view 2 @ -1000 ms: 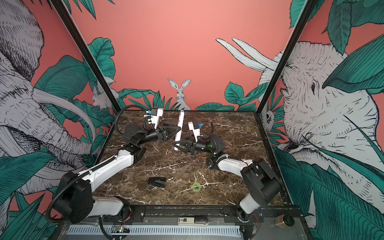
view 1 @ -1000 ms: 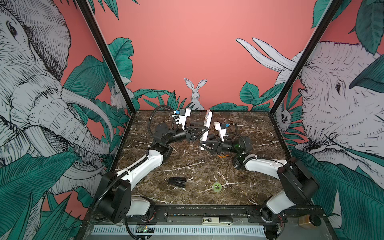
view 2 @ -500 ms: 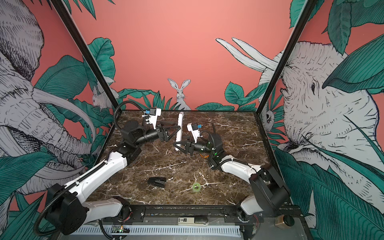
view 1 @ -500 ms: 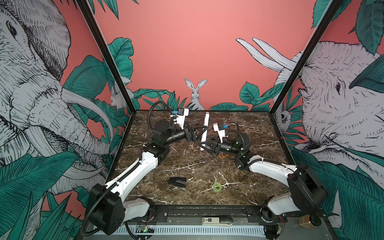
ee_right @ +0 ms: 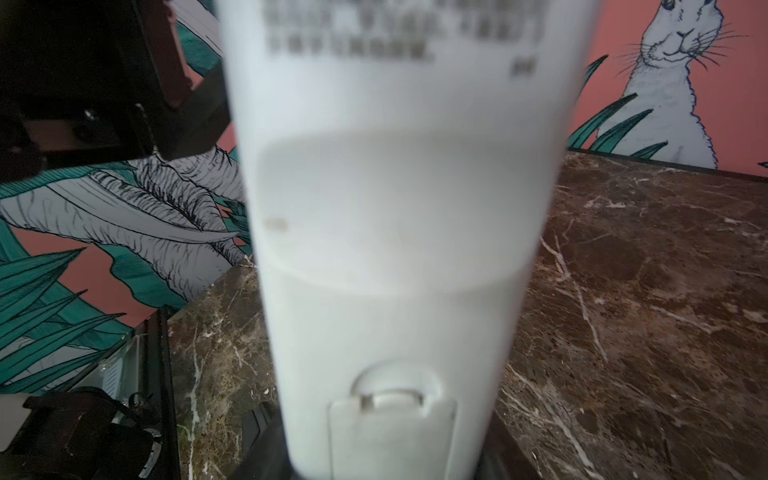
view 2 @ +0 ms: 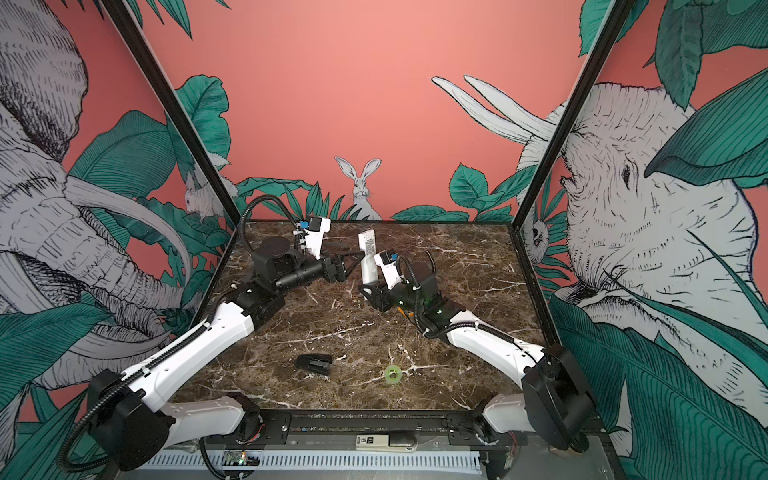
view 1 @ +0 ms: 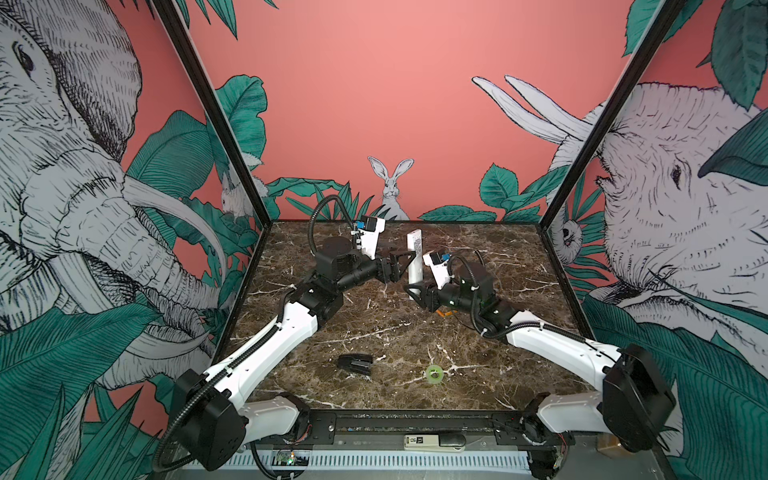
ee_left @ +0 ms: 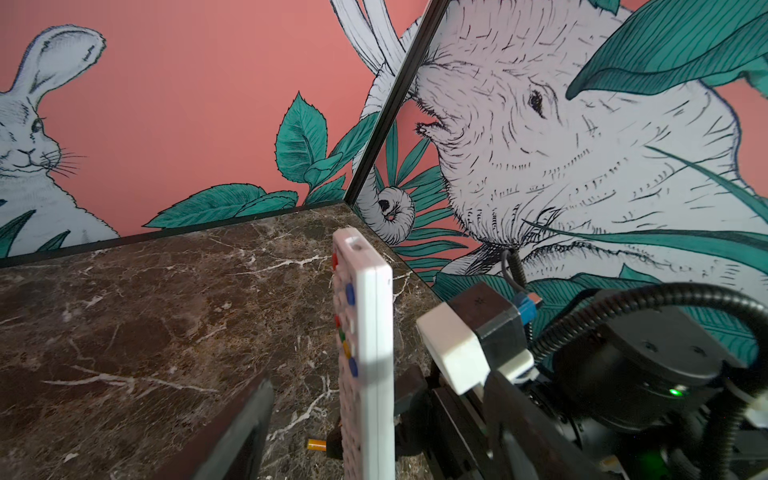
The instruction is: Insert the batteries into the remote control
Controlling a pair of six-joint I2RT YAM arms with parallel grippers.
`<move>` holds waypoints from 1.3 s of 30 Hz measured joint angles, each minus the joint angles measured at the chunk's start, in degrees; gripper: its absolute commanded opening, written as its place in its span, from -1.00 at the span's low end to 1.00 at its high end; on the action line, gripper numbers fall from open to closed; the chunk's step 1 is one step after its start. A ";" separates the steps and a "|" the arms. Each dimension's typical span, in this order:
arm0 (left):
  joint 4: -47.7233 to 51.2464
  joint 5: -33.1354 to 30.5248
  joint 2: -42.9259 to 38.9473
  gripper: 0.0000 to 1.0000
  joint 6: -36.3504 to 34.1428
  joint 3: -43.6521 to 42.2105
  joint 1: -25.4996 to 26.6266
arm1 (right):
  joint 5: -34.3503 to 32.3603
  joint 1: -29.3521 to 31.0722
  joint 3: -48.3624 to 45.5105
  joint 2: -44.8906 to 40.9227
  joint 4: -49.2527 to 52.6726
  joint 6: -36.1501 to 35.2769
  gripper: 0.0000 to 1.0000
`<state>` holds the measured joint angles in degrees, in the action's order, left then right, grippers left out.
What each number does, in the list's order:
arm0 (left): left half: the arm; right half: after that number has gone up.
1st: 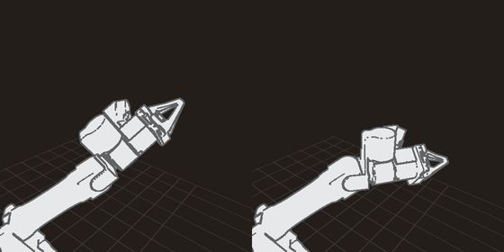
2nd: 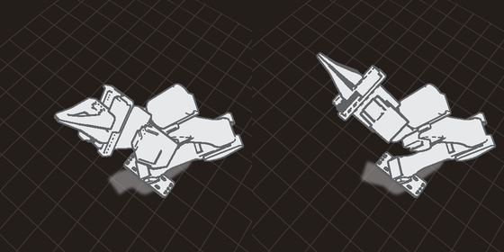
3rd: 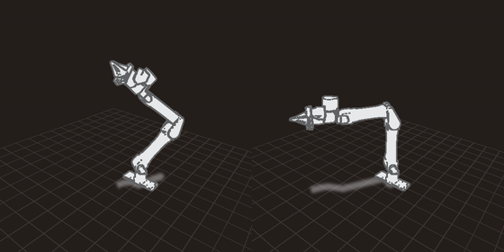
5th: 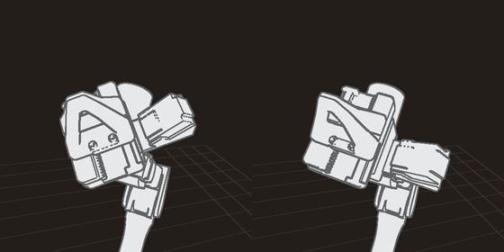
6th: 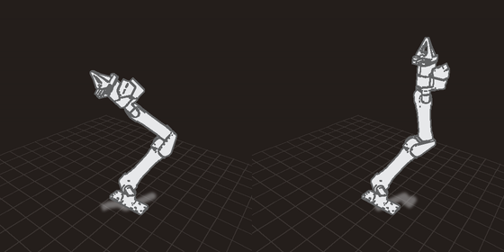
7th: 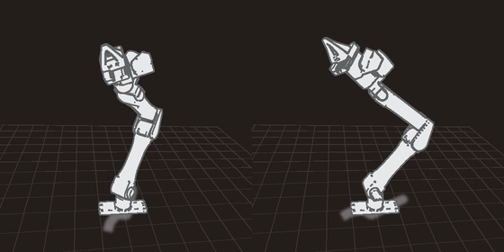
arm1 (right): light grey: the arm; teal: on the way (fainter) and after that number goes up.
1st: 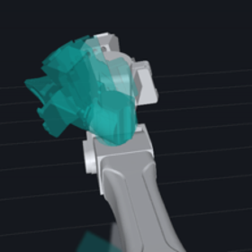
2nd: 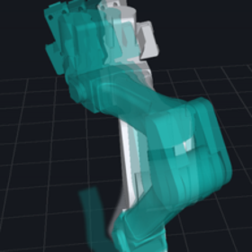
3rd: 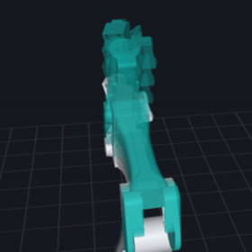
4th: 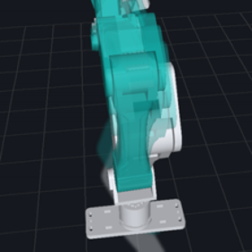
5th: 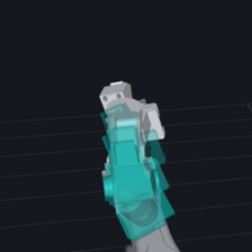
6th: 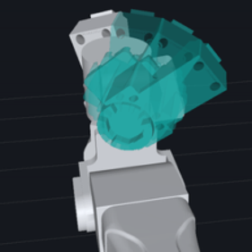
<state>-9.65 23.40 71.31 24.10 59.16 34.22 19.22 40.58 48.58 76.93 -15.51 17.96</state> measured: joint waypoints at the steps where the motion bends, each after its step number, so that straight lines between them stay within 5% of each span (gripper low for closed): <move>1: 0.04 -0.35 0.52 0.51 -0.11 0.07 0.24 | -0.66 0.15 0.00 0.00 0.35 -0.24 -1.00; 13: -1.09 -4.63 7.61 0.21 0.98 0.94 3.26 | -5.38 1.29 -0.04 -0.02 1.27 -1.55 -1.00; 27: -2.60 -5.97 9.18 -0.62 2.25 1.05 4.48 | -6.67 1.81 -2.08 -0.44 0.87 -2.67 -0.93; 29: -2.51 -5.73 9.38 -0.80 2.47 1.05 4.72 | -7.21 1.81 -2.86 -0.83 0.37 -3.04 -0.75; 31: -2.45 -5.73 9.49 -1.00 2.49 1.05 4.85 | -7.69 1.88 -3.28 -1.01 0.04 -3.67 -0.36; 36: -2.32 -5.46 9.20 -1.00 2.43 1.05 4.79 | -7.08 2.34 -5.22 -4.15 -0.04 -7.39 0.73; 39: -1.55 -4.76 8.96 -1.00 2.34 1.05 4.17 | -5.66 3.34 -6.64 -7.76 1.05 -11.13 0.93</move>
<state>-11.20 18.63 80.27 26.44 60.20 38.39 13.56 43.92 41.93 69.17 -14.46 6.83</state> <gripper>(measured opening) 0.202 0.930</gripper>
